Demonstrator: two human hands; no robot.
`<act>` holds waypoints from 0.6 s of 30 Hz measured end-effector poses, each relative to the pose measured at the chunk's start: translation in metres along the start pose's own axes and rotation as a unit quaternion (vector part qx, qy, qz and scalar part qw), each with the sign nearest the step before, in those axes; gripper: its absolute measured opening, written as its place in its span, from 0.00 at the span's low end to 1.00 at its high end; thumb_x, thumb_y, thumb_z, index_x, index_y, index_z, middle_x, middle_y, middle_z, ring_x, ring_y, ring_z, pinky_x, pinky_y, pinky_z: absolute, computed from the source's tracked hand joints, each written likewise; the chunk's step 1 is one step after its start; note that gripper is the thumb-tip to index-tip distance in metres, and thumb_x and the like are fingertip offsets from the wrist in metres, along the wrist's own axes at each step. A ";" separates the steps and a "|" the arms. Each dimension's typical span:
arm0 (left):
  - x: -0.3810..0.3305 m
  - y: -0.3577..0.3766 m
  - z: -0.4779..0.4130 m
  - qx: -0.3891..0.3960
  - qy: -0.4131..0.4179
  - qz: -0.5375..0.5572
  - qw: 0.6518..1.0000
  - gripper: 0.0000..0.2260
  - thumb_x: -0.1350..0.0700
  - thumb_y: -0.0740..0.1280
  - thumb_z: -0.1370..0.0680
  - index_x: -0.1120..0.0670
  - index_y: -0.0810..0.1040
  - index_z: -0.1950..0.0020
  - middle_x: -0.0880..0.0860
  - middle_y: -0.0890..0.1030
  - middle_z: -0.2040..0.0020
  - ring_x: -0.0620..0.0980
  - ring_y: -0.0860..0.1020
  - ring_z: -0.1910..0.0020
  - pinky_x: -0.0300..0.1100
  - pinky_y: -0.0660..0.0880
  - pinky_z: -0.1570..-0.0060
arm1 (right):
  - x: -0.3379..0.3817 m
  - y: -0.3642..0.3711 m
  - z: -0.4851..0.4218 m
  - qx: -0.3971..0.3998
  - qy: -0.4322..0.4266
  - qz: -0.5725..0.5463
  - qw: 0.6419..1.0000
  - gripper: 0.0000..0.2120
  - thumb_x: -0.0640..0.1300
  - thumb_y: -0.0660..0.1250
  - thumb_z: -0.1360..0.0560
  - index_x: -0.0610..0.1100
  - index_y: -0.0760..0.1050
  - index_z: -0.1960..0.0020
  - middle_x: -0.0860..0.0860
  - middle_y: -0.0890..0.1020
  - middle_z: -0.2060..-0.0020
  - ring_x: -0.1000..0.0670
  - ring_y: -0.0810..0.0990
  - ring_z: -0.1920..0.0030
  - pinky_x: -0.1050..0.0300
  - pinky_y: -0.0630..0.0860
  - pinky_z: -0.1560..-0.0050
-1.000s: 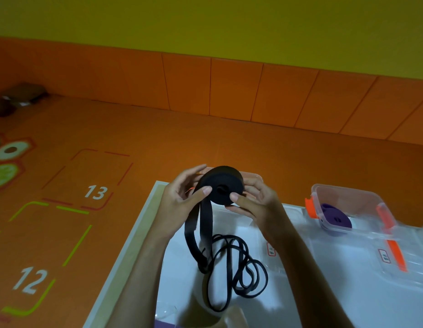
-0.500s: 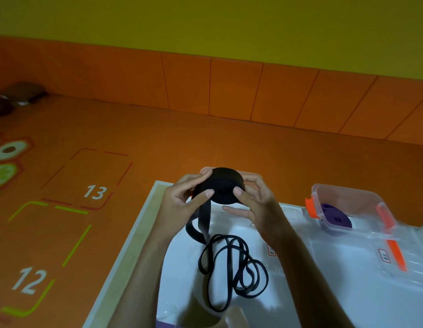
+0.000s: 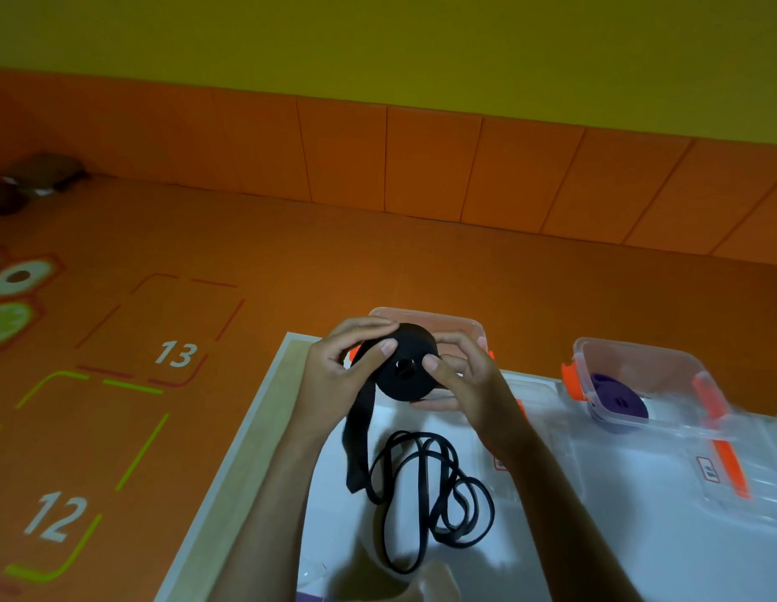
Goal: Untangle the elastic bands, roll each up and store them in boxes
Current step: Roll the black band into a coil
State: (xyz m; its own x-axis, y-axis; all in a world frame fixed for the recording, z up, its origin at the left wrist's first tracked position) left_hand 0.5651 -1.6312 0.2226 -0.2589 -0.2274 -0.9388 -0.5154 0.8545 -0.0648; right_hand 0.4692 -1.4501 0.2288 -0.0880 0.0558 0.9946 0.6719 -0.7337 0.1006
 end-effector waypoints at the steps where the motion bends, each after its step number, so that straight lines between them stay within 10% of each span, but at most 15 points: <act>1: -0.001 -0.001 0.000 0.010 -0.005 0.000 1.000 0.11 0.53 0.74 0.20 0.49 0.87 0.38 0.48 0.84 0.38 0.52 0.80 0.33 0.51 0.77 0.32 | 0.000 -0.001 0.000 -0.003 -0.003 -0.006 1.000 0.10 0.48 0.71 0.20 0.53 0.79 0.39 0.47 0.88 0.46 0.42 0.88 0.46 0.45 0.87 0.53; 8: -0.006 -0.006 0.001 -0.021 -0.015 0.043 0.999 0.16 0.58 0.79 0.24 0.44 0.87 0.38 0.47 0.87 0.41 0.48 0.85 0.39 0.39 0.81 0.42 | 0.006 -0.008 -0.001 -0.005 -0.085 0.143 0.986 0.13 0.42 0.73 0.21 0.55 0.77 0.41 0.62 0.85 0.45 0.56 0.83 0.40 0.59 0.79 0.35; 18: -0.006 -0.003 0.004 0.039 -0.027 0.010 0.999 0.17 0.57 0.74 0.19 0.49 0.83 0.31 0.48 0.84 0.34 0.51 0.78 0.29 0.52 0.75 0.29 | 0.011 -0.011 0.004 -0.047 -0.104 0.049 0.992 0.16 0.47 0.77 0.28 0.49 0.82 0.40 0.49 0.88 0.46 0.44 0.87 0.43 0.53 0.86 0.52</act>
State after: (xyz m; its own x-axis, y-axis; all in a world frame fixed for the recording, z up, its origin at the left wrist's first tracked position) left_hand 0.5712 -1.6301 0.2270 -0.2228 -0.1869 -0.9568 -0.4458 0.8923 -0.0705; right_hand 0.4636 -1.4386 0.2385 0.1356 0.1122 0.9844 0.5970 -0.8022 0.0092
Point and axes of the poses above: each hand's wrist, its own z-axis away from the middle knuckle, its own y-axis out of the palm, x = y × z, the point moved 1 cm from there along -z, towards the middle knuckle
